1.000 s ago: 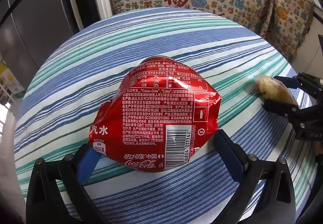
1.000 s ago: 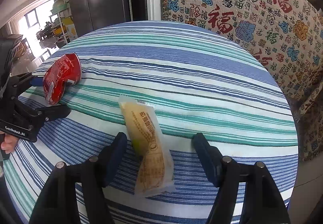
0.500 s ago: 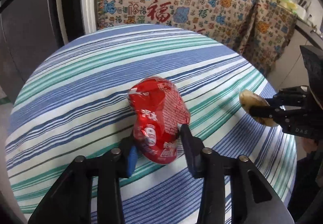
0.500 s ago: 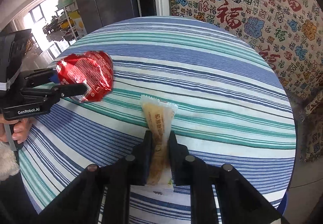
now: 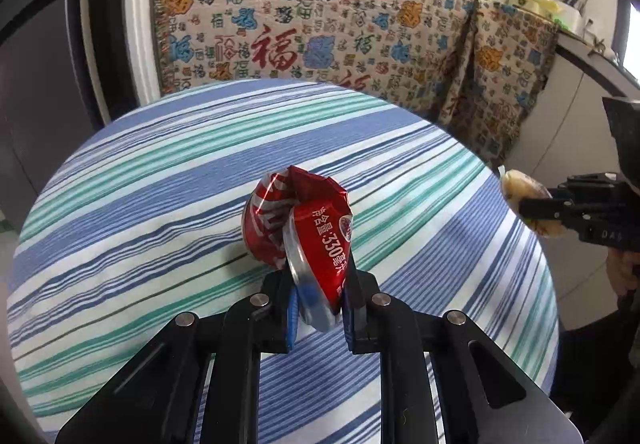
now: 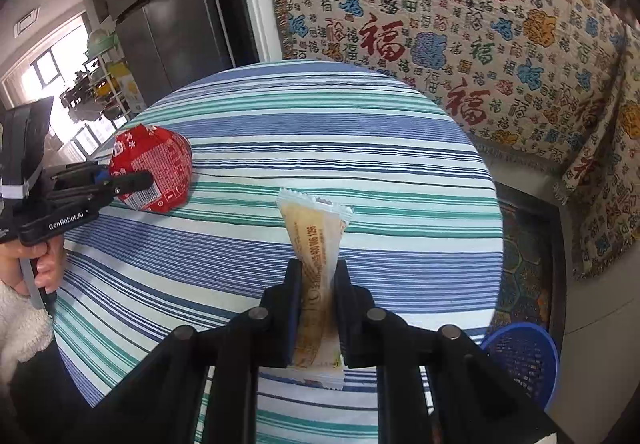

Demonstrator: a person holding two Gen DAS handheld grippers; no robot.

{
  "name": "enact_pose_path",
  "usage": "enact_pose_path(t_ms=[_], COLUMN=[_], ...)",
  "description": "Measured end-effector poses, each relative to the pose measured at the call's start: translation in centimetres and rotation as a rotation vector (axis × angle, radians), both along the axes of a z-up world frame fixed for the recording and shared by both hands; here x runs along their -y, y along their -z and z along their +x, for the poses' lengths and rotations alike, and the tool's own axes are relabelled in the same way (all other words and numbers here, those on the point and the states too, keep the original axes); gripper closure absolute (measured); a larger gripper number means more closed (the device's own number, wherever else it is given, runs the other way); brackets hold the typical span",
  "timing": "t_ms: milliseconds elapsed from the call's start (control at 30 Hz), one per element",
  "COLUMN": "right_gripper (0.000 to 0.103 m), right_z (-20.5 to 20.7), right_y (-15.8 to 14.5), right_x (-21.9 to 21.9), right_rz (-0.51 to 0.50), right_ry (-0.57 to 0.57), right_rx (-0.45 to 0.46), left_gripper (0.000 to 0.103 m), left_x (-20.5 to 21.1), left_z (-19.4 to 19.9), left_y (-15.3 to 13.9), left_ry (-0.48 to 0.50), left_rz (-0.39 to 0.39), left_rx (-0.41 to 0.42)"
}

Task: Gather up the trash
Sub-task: 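Carry the red can and bread wrapper over the blue wastebasket with both grippers, then open both grippers to drop the can and wrapper into the wastebasket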

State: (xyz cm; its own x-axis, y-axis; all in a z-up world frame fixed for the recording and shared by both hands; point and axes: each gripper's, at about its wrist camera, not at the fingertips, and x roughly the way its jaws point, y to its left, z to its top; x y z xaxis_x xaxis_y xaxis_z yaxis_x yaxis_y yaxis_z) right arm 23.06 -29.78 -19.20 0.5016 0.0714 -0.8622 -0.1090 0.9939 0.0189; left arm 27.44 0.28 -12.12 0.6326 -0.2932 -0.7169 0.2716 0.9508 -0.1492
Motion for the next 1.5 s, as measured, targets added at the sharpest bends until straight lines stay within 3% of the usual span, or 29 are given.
enact_pose_path(t_ms=[233, 400, 567, 767, 1167, 1233, 1300, 1367, 1467, 1500], right_gripper=[0.087, 0.087, 0.087, 0.087, 0.085, 0.084, 0.075, 0.062, 0.057, 0.057], right_z=[-4.1, -7.9, -10.8, -13.6, -14.5, -14.5, -14.3, -14.0, -13.7, -13.6], right_y=[-5.1, -6.7, -5.6, -3.9, 1.1, 1.8, 2.5, 3.2, 3.8, 3.8], right_x=[9.8, 17.8, 22.1, 27.7, 35.9, 36.9, 37.8, 38.3, 38.6, 38.6], right_rz=[-0.015, -0.006, -0.008, 0.039, 0.168, 0.189, 0.221, 0.249, 0.247, 0.245], right_ry=[0.199, 0.392, 0.497, 0.601, 0.737, 0.762, 0.783, 0.79, 0.795, 0.794], right_rx=[0.045, 0.05, 0.01, -0.025, -0.083, -0.08, -0.078, -0.085, -0.106, -0.113], left_gripper=[0.087, 0.087, 0.087, 0.087, 0.085, 0.079, 0.061, 0.057, 0.054, 0.049], left_x=[11.8, 22.4, 31.2, 39.1, 45.8, 46.4, 47.0, 47.5, 47.7, 47.5], left_z=[-0.1, 0.1, 1.3, 2.6, 5.5, 5.9, 6.1, 6.3, 6.7, 6.7], left_y=[-3.9, -5.7, -4.3, 0.3, 7.6, 8.6, 9.7, 10.5, 11.0, 10.8], left_ry=[0.206, 0.363, 0.464, 0.517, 0.57, 0.579, 0.586, 0.592, 0.586, 0.579], left_rz=[-0.077, -0.137, -0.169, -0.162, -0.123, -0.112, -0.103, -0.099, -0.095, -0.098], left_rx=[0.019, -0.003, -0.069, -0.153, -0.258, -0.262, -0.259, -0.263, -0.264, -0.26])
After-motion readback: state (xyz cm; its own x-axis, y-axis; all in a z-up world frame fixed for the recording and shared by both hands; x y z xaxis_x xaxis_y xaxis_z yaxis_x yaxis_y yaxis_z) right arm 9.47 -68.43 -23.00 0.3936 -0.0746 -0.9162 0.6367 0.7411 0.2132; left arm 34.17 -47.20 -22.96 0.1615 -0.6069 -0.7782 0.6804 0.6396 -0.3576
